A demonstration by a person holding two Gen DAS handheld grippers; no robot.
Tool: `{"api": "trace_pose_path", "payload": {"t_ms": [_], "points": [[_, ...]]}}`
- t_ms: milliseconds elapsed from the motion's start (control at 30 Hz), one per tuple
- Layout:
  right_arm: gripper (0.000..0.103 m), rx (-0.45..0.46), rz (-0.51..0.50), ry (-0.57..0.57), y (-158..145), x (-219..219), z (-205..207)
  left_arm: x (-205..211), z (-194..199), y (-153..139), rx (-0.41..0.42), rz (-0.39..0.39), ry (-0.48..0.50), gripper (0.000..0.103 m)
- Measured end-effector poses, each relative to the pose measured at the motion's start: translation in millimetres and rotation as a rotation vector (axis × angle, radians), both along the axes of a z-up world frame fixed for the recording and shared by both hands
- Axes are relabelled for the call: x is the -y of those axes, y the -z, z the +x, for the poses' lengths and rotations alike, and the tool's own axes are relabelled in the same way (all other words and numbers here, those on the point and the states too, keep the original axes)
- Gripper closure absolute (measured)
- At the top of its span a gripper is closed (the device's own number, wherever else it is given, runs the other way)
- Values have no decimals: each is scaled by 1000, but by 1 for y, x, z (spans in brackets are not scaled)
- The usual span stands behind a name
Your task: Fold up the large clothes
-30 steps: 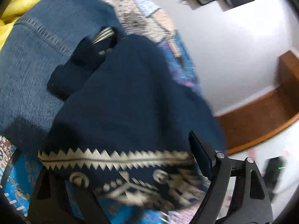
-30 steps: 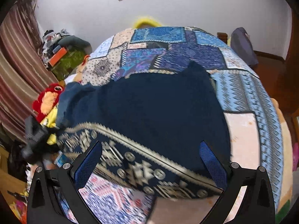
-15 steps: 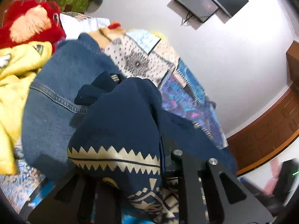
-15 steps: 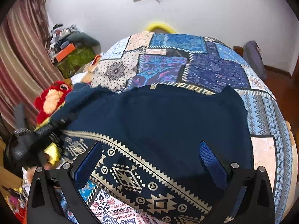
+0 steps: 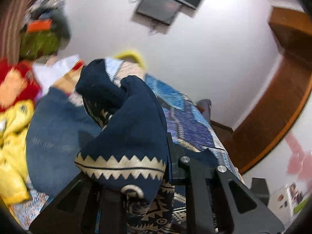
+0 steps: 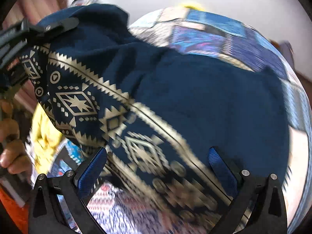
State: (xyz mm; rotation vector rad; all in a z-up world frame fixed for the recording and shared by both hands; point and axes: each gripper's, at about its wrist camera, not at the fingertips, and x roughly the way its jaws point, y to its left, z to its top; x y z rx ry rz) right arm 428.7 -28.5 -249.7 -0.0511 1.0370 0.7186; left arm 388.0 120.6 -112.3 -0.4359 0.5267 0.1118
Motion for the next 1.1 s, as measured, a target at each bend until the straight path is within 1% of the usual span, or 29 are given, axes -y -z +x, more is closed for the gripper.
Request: {"api": "trace_pose_path", "payload": {"t_ms": [67,100,133,233,267,333,400,433,500,567,633,667,700,733,767,800,833,867,967,1033,1100], "points": [[0,-1,33,70,-7,36,1,28,10,-11,8,68,55,87],[0,3,42,122,-11,60,1,48,17,-15,7,116,94,87],[0,8,44,176,-15,84,2,62,21,-17,7,138,119,87],[0,21,39,299,-22,144,1,114,35,-13,-9,189,260,87],[0,23,40,336,-24,162,0,131,39,-7,-25,202,309,87],[0,22,32,409,-26,196,-4,159,47,14,-90,220,405,87],[0,14,29,447,-27,220,-8,176,53,41,-174,228,473,87],[0,11,26,467,-27,232,-12,184,58,62,-245,231,504,87],[0,11,19,484,-27,247,-20,190,62,89,-333,246,532,87],[0,11,17,487,-28,257,-27,190,60,95,-345,245,552,87],[0,16,16,477,-31,260,-32,188,53,89,-337,259,564,78],[0,23,14,472,-33,261,-34,186,51,85,-340,265,586,63],[0,31,13,467,-36,261,-34,183,49,80,-349,264,611,42],[0,39,15,461,-39,259,-34,184,47,75,-357,261,629,33],[0,51,22,451,-45,255,-35,182,41,70,-358,266,641,21],[0,59,30,444,-49,251,-34,179,33,64,-350,283,639,14],[0,68,43,436,-54,246,-34,183,20,61,-341,299,635,12],[0,75,57,428,-59,243,-37,177,11,55,-329,318,624,11],[0,86,123,377,-74,227,-37,159,-14,40,-306,345,588,10],[0,86,139,344,-81,210,-33,140,-25,30,-293,356,537,8],[0,95,142,311,-84,192,-28,115,-28,23,-281,358,463,4]]}}
